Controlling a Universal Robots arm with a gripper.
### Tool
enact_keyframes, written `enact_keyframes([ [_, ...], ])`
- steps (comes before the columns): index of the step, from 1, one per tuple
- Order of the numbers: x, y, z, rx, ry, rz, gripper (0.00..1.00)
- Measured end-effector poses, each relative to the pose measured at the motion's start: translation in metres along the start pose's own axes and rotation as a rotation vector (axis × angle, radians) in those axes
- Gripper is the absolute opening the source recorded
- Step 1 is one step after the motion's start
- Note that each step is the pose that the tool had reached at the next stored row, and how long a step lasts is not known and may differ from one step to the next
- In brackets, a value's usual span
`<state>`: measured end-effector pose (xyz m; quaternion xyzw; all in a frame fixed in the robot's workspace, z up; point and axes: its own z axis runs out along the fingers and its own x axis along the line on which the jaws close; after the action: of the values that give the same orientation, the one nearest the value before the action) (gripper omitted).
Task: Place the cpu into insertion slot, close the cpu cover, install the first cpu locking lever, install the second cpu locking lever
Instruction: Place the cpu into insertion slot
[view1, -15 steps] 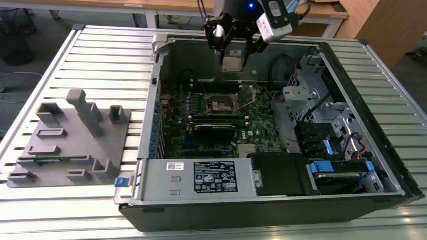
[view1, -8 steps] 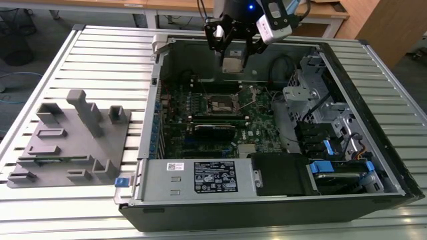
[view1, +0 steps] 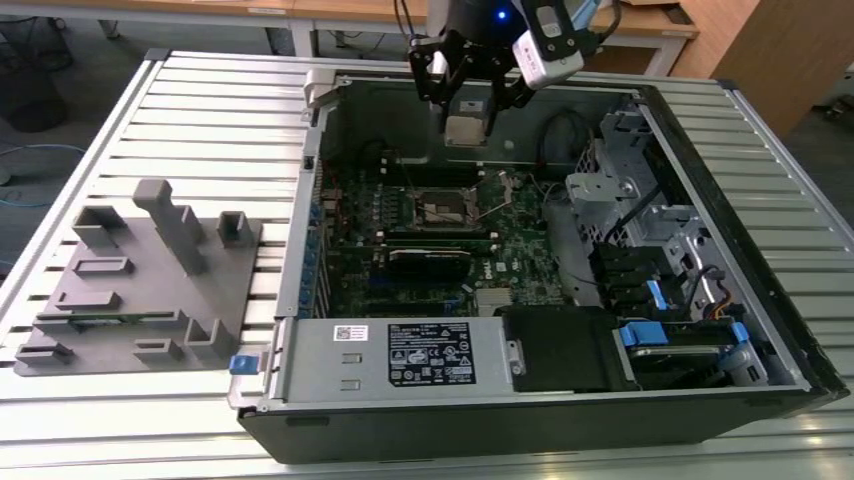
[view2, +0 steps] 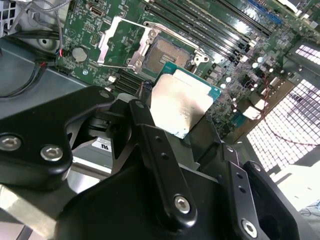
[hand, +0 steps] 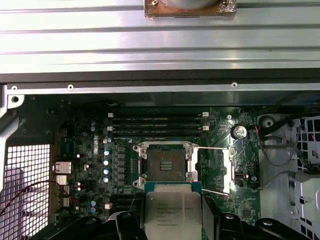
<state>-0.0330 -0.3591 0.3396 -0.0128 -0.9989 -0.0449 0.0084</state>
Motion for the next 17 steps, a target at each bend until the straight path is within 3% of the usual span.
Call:
enact_keyframes([
  [17,-0.0001,-0.0004,0.0045,0.0004,-0.0016,0.0,0.54],
])
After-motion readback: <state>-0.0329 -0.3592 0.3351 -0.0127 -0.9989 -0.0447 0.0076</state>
